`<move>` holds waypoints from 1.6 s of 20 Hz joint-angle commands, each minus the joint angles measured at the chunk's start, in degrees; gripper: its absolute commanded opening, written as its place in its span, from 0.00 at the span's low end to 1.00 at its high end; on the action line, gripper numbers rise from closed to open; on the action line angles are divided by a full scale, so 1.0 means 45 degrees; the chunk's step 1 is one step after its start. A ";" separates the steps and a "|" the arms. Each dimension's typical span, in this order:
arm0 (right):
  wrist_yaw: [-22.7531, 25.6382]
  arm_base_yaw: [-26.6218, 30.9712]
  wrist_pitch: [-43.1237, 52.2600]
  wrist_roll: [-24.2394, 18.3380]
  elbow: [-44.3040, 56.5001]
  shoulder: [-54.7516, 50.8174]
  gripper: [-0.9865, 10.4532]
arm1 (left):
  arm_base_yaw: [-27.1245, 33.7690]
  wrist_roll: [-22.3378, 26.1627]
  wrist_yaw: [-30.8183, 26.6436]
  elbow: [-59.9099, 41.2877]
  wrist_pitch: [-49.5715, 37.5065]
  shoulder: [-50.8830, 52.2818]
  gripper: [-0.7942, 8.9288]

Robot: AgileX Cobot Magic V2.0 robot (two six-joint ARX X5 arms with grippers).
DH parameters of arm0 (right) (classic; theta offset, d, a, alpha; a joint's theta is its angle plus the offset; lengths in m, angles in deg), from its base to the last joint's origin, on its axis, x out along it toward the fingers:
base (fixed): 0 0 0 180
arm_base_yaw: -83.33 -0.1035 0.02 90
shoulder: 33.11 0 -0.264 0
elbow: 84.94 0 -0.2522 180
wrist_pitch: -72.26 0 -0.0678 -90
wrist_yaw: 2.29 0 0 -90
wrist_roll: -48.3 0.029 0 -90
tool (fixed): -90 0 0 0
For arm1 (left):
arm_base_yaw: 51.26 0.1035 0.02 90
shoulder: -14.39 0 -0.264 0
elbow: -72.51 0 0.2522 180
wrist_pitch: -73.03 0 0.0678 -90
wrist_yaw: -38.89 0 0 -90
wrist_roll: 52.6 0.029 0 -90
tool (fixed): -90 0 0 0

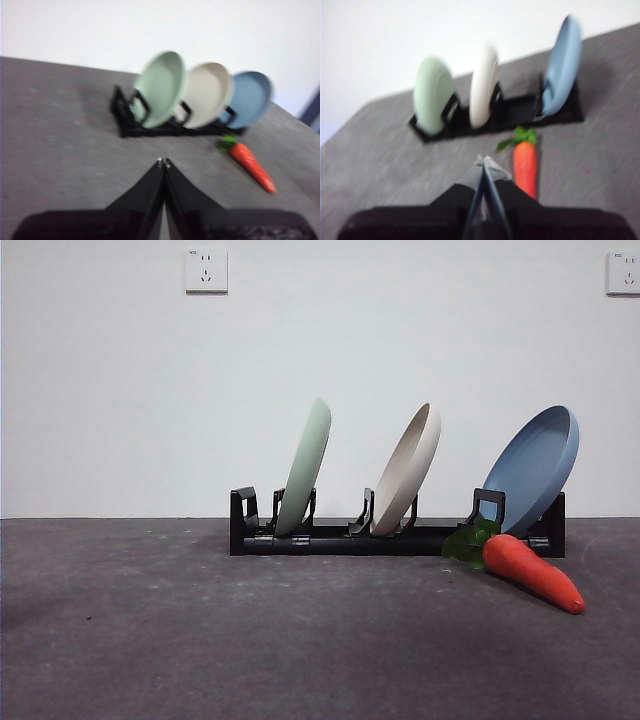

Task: Take the green plate from the plate rack,put the plate on the table,take the carrot from the table,put the carrot in the plate

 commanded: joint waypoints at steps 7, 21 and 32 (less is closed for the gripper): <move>-0.2142 -0.0034 -0.4473 -0.3672 -0.3798 0.2807 0.08 | 0.0029 0.1729 0.2832 0.2759 0.2895 -0.2011 0.08; -0.2667 -0.0282 -0.7431 -0.5183 -0.5799 0.4337 0.37 | -0.0136 0.2958 0.3827 0.4804 0.5435 -0.3643 0.52; -0.2667 -0.0282 -0.7422 -0.5042 -0.5799 0.4337 0.64 | -0.0141 0.2550 0.3847 0.4852 0.3803 -0.4872 0.72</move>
